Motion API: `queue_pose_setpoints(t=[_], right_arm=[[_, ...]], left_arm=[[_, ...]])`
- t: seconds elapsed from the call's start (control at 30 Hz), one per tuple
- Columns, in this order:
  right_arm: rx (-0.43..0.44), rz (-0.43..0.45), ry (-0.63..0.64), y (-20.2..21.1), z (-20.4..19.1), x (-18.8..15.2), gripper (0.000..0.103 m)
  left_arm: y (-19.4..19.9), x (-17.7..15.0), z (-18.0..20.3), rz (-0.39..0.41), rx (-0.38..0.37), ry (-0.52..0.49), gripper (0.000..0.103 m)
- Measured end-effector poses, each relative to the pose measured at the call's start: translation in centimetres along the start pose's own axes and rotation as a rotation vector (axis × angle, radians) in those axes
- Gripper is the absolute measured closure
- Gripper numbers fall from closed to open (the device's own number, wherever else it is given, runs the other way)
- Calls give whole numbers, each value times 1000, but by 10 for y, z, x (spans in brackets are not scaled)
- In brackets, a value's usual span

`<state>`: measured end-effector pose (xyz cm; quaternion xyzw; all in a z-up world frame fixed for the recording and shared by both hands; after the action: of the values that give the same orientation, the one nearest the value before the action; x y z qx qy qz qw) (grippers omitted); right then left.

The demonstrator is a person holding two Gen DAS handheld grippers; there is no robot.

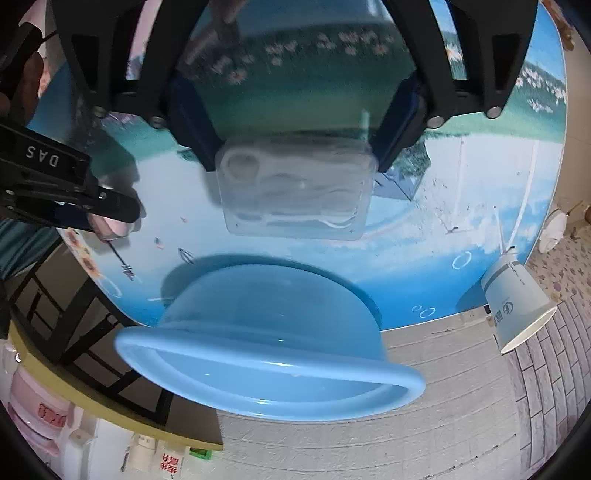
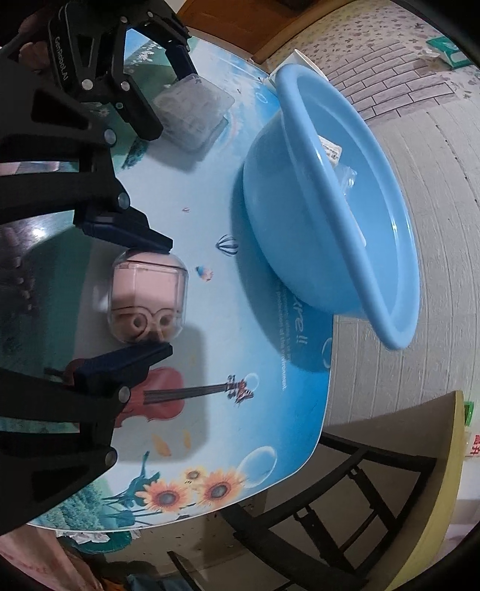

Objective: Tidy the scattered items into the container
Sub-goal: 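Grasp the clear floss pick box with the left gripper while the right grasps the pink case, then lift the floss box and pink case off the table with both grippers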

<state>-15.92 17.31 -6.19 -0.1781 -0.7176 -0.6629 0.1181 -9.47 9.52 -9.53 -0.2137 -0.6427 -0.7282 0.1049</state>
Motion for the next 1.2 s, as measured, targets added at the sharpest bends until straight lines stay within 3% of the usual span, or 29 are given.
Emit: queue_pose_setpoints(t=[0.3,0.87,1.03,1.2], right_arm=[[30,-4,5,13,-4,-23,52],[30,-10,14,14,-11,-22,51],[19,-5,38,11,-14,-22,41],[10,10,63,12,-14,-24,41]], left_arm=[[6,-10,5,-13,-79,22,24],[0,-2,0,-3,-24,3,15],[-3,2,-2,0,-14,9,14],[-5,3,1,5,11,-1,13]])
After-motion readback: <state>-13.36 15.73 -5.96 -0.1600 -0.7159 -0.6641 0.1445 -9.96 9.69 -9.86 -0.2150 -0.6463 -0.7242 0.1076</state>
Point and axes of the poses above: each gripper's, at about its wrist camera, not at the fingertips, and y roughly against the way its jaws point, z to its right, x to its top, the point moved 5 cm from there along -y, roughly the way its jaws point, and after that the axes turned 8 degrees about -z, right-handed, at the moved point
